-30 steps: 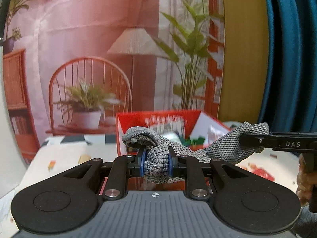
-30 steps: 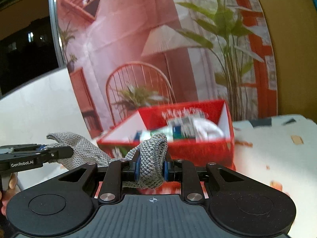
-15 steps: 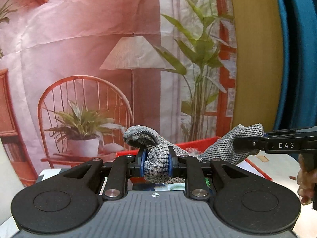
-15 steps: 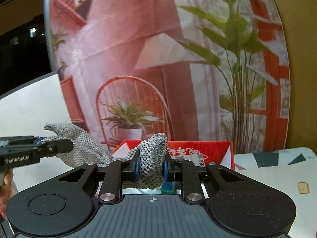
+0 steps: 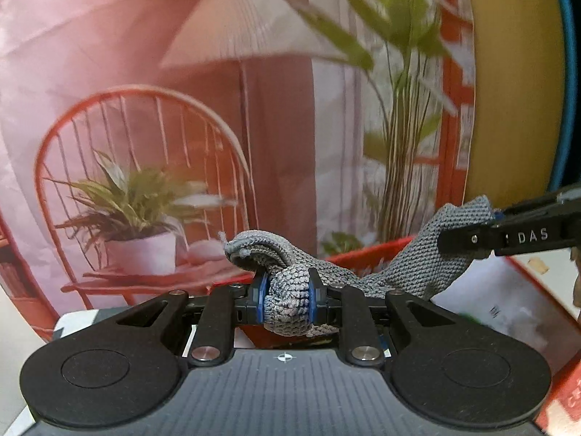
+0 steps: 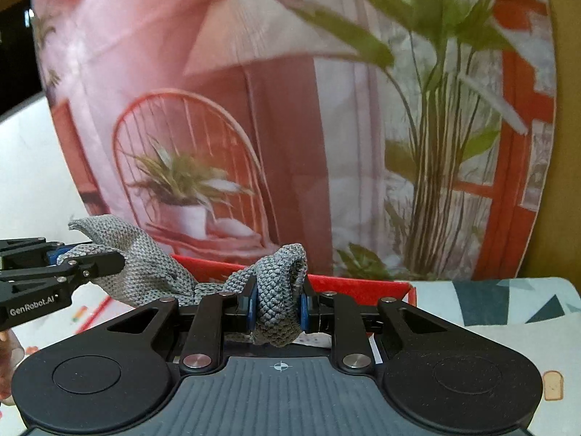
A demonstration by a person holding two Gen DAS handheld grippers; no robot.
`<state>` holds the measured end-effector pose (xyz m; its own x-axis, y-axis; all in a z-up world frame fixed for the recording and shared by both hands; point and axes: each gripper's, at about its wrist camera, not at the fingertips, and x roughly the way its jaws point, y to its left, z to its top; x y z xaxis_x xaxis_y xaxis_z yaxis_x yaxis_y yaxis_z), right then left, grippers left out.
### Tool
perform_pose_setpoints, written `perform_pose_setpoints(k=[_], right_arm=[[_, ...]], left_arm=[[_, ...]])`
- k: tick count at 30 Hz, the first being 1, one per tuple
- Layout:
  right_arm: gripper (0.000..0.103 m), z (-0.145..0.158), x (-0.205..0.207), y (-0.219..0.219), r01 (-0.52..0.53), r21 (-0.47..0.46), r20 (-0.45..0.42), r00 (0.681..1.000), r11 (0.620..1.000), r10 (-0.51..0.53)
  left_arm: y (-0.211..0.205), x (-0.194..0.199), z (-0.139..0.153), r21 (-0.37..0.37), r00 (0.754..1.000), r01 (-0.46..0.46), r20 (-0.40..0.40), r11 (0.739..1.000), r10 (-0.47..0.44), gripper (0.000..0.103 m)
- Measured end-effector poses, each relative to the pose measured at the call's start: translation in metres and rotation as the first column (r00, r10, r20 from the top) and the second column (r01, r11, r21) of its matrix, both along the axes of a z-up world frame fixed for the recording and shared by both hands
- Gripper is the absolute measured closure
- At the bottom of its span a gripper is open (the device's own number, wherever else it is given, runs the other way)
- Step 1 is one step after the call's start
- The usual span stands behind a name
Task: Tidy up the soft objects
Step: 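Lower the grey mesh cloth into the red box and open the left gripper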
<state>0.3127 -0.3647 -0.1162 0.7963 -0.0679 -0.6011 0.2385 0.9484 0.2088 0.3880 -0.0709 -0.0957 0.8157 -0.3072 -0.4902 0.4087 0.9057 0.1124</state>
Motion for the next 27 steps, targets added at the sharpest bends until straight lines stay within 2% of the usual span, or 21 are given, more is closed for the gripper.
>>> perform_pose_setpoints(k=[5, 8, 12, 18, 22, 24, 26, 27], right_arm=[[0.083, -0.022, 0.023, -0.01, -0.001, 0.004, -0.098, 0.995, 1.0, 0.001], [0.083, -0.033, 0.031, -0.012, -0.012, 0.001, -0.154, 0.988, 1.0, 0.012], [0.083, -0.045, 0.039, -0.018, -0.014, 0.038, -0.222, 0.975, 0.999, 0.023], [0.083, -0.058, 0.044, -0.024, -0.009, 0.088, -0.283, 0.958, 0.996, 0.034], [0.083, -0.065, 0.05, -0.02, -0.033, 0.088, -0.328, 0.943, 0.996, 0.061], [0.082, -0.066, 0.051, -0.018, -0.041, 0.081, -0.34, 0.938, 0.996, 0.066], [0.077, -0.065, 0.05, -0.017, -0.032, 0.07, -0.344, 0.937, 0.997, 0.054], [0.074, -0.064, 0.05, -0.017, -0.024, 0.063, -0.345, 0.938, 0.998, 0.045]], left_arm=[[-0.011, 0.025, -0.021, 0.046, 0.99, 0.047, -0.132, 0.998, -0.041, 0.081], [-0.013, 0.038, -0.029, 0.059, 0.973, 0.07, -0.224, 0.996, -0.055, 0.081], [-0.009, 0.054, -0.04, 0.052, 0.948, 0.053, -0.316, 0.997, -0.034, 0.08], [-0.01, 0.062, -0.049, 0.077, 0.927, 0.066, -0.373, 0.995, -0.033, 0.08], [-0.014, 0.062, -0.048, 0.096, 0.93, 0.065, -0.367, 0.993, -0.026, 0.079], [-0.014, 0.06, -0.047, 0.094, 0.935, 0.059, -0.355, 0.994, -0.022, 0.073], [-0.012, 0.059, -0.043, 0.076, 0.938, 0.056, -0.347, 0.996, -0.026, 0.054], [-0.01, 0.058, -0.041, 0.064, 0.941, 0.055, -0.338, 0.996, -0.03, 0.049]])
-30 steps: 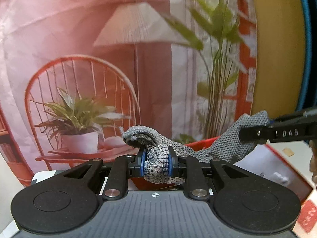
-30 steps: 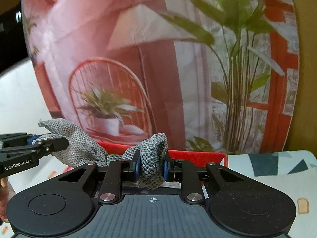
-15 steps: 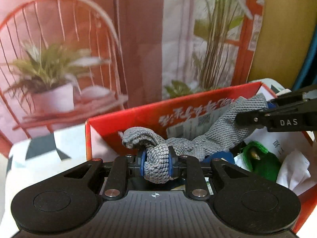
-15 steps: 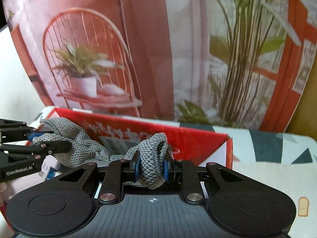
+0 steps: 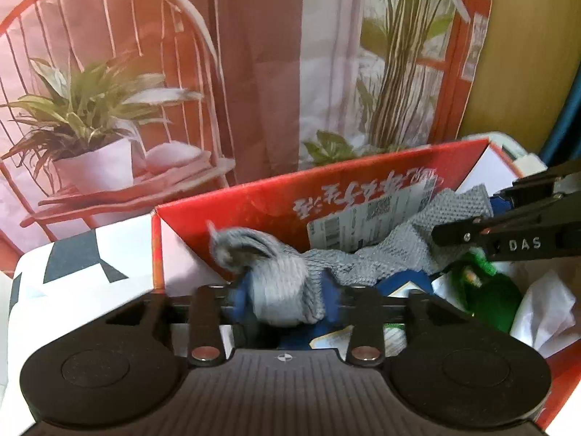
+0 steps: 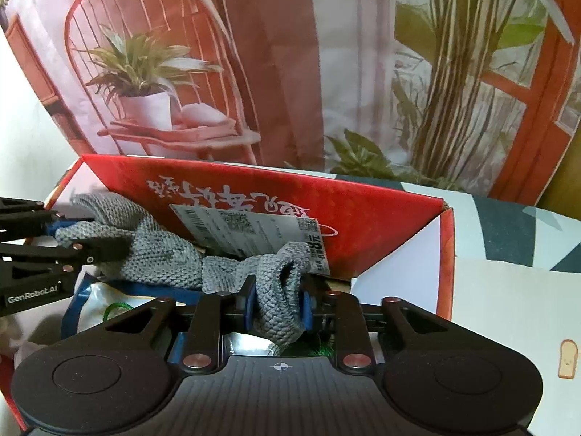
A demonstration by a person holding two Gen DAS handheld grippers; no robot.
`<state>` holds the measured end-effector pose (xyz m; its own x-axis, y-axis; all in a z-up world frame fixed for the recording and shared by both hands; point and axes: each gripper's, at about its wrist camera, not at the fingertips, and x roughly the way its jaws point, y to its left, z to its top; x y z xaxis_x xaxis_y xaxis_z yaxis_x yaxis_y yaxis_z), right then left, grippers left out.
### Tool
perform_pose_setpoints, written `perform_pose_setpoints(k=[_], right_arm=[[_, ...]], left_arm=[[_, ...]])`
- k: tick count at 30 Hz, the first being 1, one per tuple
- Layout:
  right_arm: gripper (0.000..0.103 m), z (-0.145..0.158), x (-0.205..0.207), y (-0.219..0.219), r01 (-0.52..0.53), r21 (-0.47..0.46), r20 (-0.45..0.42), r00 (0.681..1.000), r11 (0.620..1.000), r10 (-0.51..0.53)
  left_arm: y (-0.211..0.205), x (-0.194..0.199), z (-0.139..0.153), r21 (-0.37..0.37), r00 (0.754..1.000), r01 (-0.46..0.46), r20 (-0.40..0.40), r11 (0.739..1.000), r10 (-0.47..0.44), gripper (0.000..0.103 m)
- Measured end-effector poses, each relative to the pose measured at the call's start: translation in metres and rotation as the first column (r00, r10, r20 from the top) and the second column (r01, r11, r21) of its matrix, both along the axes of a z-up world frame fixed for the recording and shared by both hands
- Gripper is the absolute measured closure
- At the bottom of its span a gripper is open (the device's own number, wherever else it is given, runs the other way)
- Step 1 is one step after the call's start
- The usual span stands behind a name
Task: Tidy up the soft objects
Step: 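Lower the grey mesh cloth into the red box and open the left gripper, then move the left gripper down to the black dotted gloves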
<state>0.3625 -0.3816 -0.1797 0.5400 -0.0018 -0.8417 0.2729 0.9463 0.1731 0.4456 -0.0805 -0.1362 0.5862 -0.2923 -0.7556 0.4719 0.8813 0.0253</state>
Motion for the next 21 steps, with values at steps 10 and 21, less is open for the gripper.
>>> perform_pose_setpoints(k=[10, 21], right_arm=[[0.042, 0.045, -0.028, 0.009, 0.028, -0.07, 0.097, 0.995, 0.997, -0.021], [0.041, 0.093, -0.125, 0.05, 0.019, -0.086, 0.383, 0.924, 0.996, 0.016]], left_arm=[[0.012, -0.042, 0.047, -0.076, 0.993, 0.017, 0.116, 0.997, -0.008, 0.039], [0.051, -0.158, 0.069, -0.207, 0.969, 0.007, 0.245, 0.978, 0.045, 0.039]])
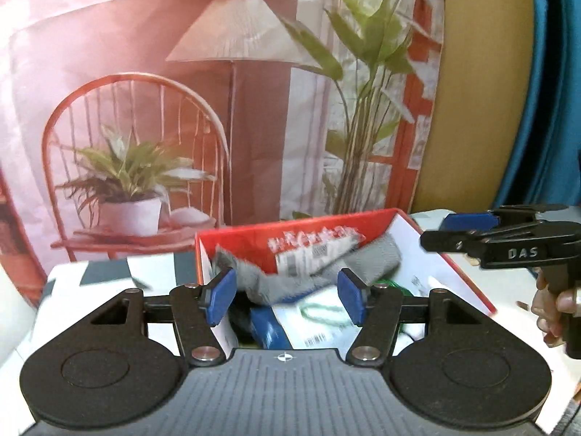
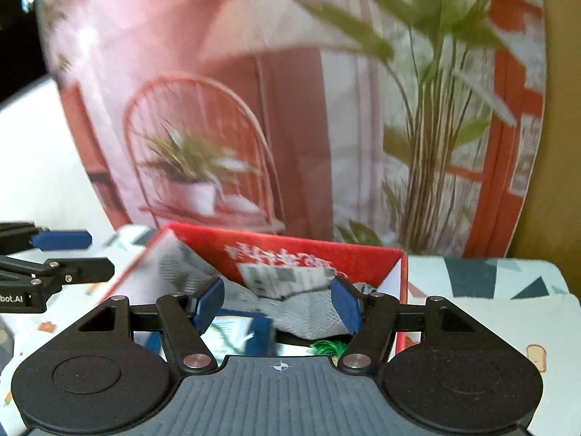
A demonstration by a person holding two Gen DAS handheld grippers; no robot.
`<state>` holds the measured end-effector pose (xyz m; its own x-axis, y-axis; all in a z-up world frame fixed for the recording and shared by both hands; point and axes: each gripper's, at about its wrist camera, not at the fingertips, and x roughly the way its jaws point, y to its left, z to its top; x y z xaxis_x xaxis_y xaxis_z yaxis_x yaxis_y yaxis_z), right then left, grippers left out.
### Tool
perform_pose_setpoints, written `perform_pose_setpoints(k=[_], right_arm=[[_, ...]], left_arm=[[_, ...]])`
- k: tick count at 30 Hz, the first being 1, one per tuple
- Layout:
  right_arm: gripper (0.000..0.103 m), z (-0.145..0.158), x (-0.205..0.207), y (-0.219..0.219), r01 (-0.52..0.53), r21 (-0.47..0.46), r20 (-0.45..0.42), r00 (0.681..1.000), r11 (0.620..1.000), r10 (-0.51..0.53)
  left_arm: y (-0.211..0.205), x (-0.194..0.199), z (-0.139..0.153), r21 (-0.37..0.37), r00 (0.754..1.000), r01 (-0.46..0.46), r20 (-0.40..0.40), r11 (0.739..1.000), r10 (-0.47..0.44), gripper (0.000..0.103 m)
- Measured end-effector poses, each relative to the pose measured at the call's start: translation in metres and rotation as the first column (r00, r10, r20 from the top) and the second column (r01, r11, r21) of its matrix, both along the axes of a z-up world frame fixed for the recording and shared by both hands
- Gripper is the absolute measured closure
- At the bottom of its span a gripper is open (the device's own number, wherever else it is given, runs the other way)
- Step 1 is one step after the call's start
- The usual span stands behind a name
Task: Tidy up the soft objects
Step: 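Move the left gripper down to the black dotted gloves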
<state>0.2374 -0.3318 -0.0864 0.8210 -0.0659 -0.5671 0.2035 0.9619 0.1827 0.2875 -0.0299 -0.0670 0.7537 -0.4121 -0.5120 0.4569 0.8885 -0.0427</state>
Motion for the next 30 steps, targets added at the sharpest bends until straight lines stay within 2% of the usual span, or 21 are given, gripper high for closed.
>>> perform_pose_setpoints(k=[6, 10, 14, 19, 23, 30], right_arm=[[0.041, -0.004, -0.08, 0.023, 0.033, -0.044, 0.161, 0.987, 0.998, -0.025], [0.041, -0.018, -0.121, 0.031, 0.075, -0.023, 0.179, 0.981, 0.997, -0.07], [0.041, -0.038, -0.149, 0.04, 0.084, -0.067, 0.132, 0.988, 0.994, -0.074], [0.042, -0.077, -0.159, 0.044, 0.061, -0.008, -0.02, 0.998, 0.998, -0.061], [0.042, -0.103, -0.158, 0.051, 0.047, 0.015, -0.1, 0.994, 0.999, -0.045], [0.043, -0.131, -0.139, 0.055, 0.031, 0.062, -0.143, 0.99, 0.998, -0.021]], left_arm=[[0.011, -0.058, -0.028, -0.035, 1.0, 0.004, 0.027, 0.999, -0.003, 0.039], [0.013, -0.074, -0.053, -0.065, 1.0, 0.001, -0.012, 0.998, -0.002, 0.039], [0.013, -0.075, -0.079, -0.068, 0.997, -0.016, -0.074, 0.998, 0.011, 0.039], [0.014, -0.064, -0.106, -0.075, 0.988, -0.063, -0.147, 0.995, 0.051, 0.039], [0.016, -0.061, -0.115, -0.094, 0.983, -0.069, -0.179, 0.993, 0.051, 0.039], [0.012, -0.052, -0.125, -0.079, 0.974, -0.079, -0.216, 0.994, 0.061, 0.039]])
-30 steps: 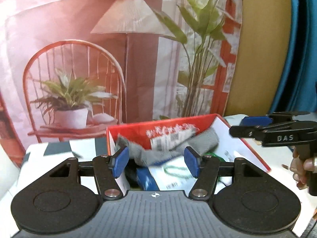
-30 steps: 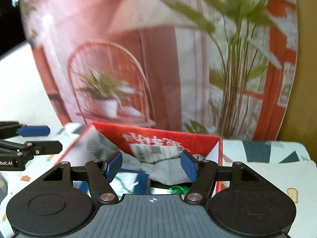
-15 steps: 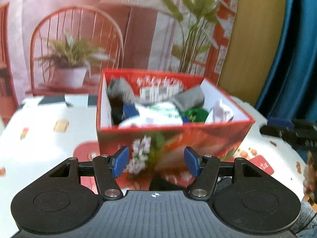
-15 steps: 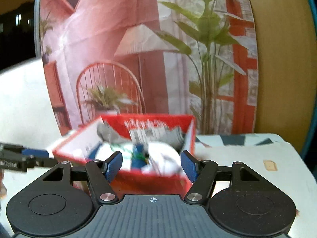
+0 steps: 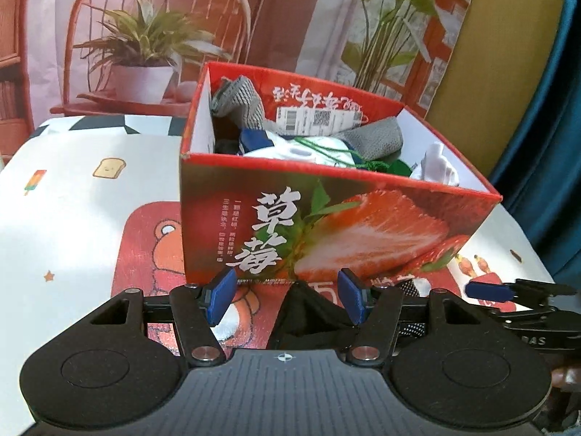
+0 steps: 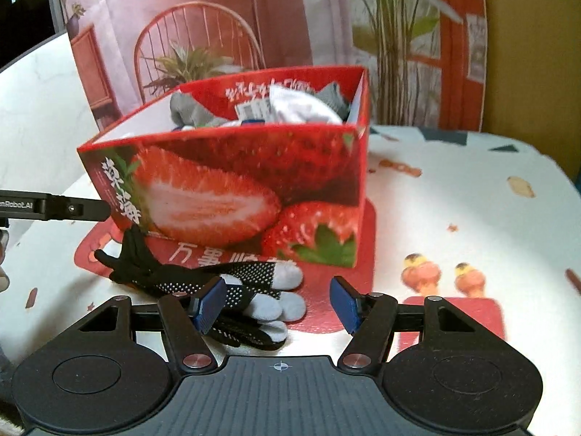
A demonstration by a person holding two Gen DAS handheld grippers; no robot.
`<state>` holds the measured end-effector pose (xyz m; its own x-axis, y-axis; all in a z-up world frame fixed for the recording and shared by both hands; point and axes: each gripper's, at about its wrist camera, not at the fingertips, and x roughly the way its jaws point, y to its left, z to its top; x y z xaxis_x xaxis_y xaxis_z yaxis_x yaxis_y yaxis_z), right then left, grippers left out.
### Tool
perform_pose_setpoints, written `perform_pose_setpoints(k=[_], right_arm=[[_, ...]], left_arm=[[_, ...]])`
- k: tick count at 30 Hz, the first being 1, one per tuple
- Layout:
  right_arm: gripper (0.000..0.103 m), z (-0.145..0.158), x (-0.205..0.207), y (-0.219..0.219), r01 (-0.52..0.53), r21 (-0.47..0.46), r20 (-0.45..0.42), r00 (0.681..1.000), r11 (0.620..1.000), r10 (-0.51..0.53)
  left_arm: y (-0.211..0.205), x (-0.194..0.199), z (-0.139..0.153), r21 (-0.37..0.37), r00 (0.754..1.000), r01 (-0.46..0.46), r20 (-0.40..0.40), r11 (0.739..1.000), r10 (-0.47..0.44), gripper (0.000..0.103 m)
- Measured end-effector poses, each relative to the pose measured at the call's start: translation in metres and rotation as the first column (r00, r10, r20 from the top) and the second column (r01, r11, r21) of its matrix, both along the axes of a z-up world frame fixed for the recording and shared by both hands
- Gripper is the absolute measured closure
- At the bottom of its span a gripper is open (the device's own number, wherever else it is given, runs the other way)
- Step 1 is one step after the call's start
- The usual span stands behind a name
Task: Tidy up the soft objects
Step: 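Move the left gripper down to the black dotted gloves, then close the left gripper on the black dotted gloves and lift them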
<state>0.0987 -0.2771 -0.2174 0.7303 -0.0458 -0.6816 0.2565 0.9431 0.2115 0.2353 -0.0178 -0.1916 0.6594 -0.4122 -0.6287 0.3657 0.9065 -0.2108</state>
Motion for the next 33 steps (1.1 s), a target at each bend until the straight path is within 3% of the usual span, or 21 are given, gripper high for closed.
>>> perform_pose_setpoints(k=[4, 7, 11, 17, 22, 25, 33], right_arm=[[0.042, -0.015, 0.012, 0.002, 0.016, 0.05, -0.001, 1.0, 0.999, -0.016], [0.042, -0.022, 0.016, 0.01, -0.002, 0.033, 0.002, 1.0, 0.999, 0.002], [0.04, -0.029, 0.021, 0.013, -0.008, 0.043, -0.01, 1.0, 0.999, 0.009], [0.039, -0.028, 0.031, 0.013, -0.07, 0.026, -0.042, 0.997, 0.997, 0.071], [0.053, -0.025, 0.037, 0.018, -0.159, 0.009, -0.076, 0.984, 0.987, 0.16], [0.06, -0.023, 0.039, 0.02, -0.205, 0.004, -0.091, 0.975, 0.979, 0.204], [0.07, -0.023, 0.036, 0.026, -0.186, 0.028, -0.068, 0.98, 0.982, 0.188]], left_arm=[[0.0, 0.011, -0.005, -0.002, 0.999, -0.001, -0.038, 1.0, 0.001, 0.039], [0.0, 0.018, -0.012, -0.005, 0.997, 0.001, -0.079, 1.0, -0.001, 0.039], [-0.005, 0.018, -0.022, 0.035, 0.997, 0.022, -0.068, 0.999, -0.02, 0.039], [-0.013, 0.019, -0.038, 0.015, 0.996, 0.029, -0.085, 0.999, -0.028, 0.039], [-0.014, 0.015, -0.049, -0.007, 0.997, 0.014, -0.074, 1.0, -0.014, 0.041], [-0.011, 0.015, -0.051, -0.038, 0.997, 0.018, -0.078, 0.999, -0.021, 0.05], [-0.009, 0.013, -0.052, -0.041, 0.997, 0.013, -0.081, 0.999, -0.016, 0.059]])
